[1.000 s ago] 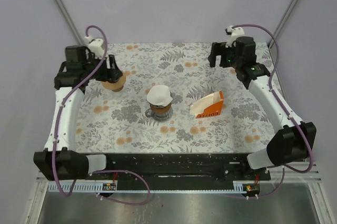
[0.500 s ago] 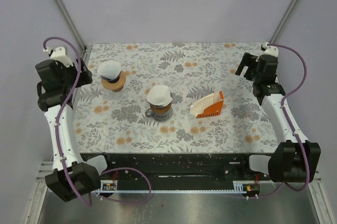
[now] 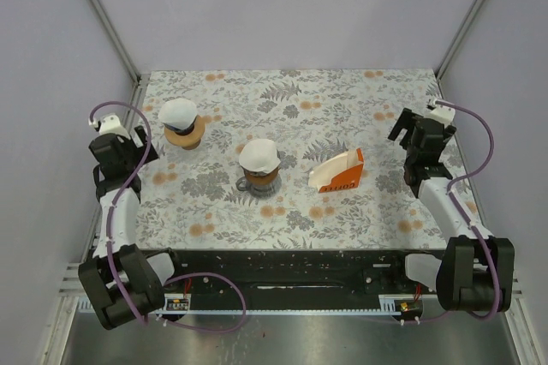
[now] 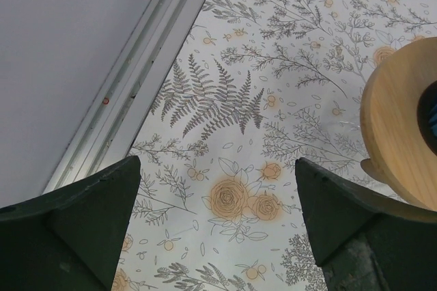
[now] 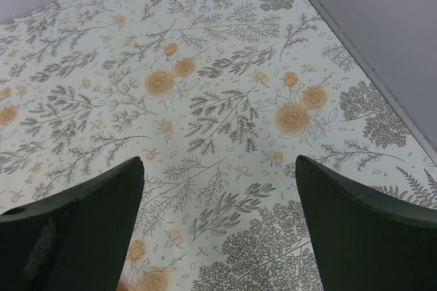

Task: Place the coffee filter in the dripper

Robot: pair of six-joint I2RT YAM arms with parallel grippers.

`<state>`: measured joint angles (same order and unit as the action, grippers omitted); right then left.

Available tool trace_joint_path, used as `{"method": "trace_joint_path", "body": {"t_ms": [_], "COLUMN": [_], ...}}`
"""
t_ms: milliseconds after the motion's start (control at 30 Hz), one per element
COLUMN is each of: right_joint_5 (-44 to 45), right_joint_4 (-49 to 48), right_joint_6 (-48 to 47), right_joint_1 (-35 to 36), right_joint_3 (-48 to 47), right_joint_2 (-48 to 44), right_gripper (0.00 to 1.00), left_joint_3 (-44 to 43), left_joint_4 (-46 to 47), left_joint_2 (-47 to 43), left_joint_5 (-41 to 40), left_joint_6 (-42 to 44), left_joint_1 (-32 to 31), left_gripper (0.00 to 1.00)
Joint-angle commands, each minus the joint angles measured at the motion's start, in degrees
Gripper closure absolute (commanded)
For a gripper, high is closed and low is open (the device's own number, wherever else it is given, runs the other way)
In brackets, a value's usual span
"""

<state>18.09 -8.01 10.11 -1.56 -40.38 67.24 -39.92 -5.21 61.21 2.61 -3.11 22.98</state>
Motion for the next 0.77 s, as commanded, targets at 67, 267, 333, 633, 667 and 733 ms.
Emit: {"method": "trace_joint_path", "body": {"t_ms": [67, 267, 333, 633, 667, 733], "right_joint_5": [5.20, 5.29, 5.29, 5.29, 5.38, 5.56], "right_joint_4": [-11.67, -15.98, -16.51, -20.02, -20.37, -21.52], "right_joint_6": [-1.67, -2.02, -2.20, -3.08, -3.16, -3.60], "right_joint_1": [-0.20, -0.20, -0.20, -0.20, -0.20, -0.20], "right_joint_3": [3.72, 6.80, 7.68, 9.79, 9.79, 10.49], "right_joint_2": [-2.03, -1.59, -1.50, -0.45, -0.36, -0.36], "right_gripper": [0.01, 0.00, 0.01, 0.01, 0.00, 0.01], "left_joint_3": [5.99, 9.86, 10.91, 11.00, 11.44, 11.88], "left_joint_4": [16.63, 21.90, 22.96, 23.05, 23.75, 24.46], "left_joint_2": [0.13, 0.75, 1.10, 2.69, 2.51, 2.42], "left_joint_5": [-2.35, -2.17, -2.35, 1.34, 1.69, 2.05], "left_joint_6": [-3.21, -2.61, -1.72, -1.45, -2.59, -4.17], "left_joint_1": [0.48, 0.31, 0.40, 0.31, 0.40, 0.40], "left_gripper": [0.01, 0.01, 0.01, 0.01, 0.01, 0.01]}}
